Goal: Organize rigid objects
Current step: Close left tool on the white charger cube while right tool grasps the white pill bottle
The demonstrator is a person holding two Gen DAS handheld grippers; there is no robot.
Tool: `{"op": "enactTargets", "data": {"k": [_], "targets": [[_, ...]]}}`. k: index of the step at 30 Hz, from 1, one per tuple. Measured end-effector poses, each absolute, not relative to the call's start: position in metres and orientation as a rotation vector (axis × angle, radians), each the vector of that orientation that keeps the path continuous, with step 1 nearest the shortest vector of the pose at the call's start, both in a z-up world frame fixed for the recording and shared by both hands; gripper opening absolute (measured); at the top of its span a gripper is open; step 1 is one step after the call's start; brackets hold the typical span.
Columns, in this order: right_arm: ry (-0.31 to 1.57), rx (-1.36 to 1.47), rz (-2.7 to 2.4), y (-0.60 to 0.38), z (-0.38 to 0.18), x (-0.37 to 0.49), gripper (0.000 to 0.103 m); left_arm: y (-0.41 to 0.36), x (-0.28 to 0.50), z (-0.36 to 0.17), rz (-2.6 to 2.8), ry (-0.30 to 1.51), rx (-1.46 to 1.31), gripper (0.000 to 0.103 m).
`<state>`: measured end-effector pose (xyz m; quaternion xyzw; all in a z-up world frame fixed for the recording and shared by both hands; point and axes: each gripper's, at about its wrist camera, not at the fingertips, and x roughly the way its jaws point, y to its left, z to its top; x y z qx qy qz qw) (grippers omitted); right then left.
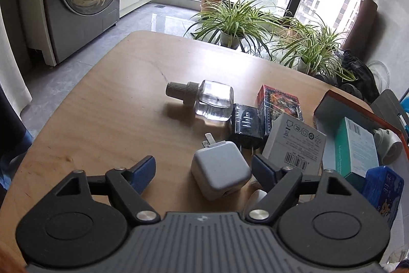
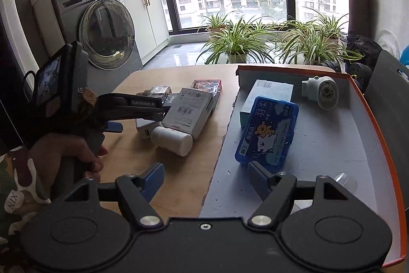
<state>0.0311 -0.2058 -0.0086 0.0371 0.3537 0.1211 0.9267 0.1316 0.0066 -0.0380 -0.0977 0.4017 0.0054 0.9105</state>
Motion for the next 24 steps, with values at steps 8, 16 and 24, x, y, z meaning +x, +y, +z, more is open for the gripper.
{"op": "enactTargets", "data": {"k": [8,16,24], "targets": [[0.747,0.083,0.269,-0.194,-0.017,0.049,0.086,0.017,0.123,-0.041,-0.067,0.795,-0.163,0.057],[0.788,0.131,0.265,-0.176,-0.026,0.076,0.086,0.030,0.112,-0.036,-0.097,0.763,-0.159,0.042],[0.821,0.168,0.204,-0.134,-0.042,0.109,0.086,0.063,0.089,-0.024,-0.050,0.726,-0.185,0.042]]}}
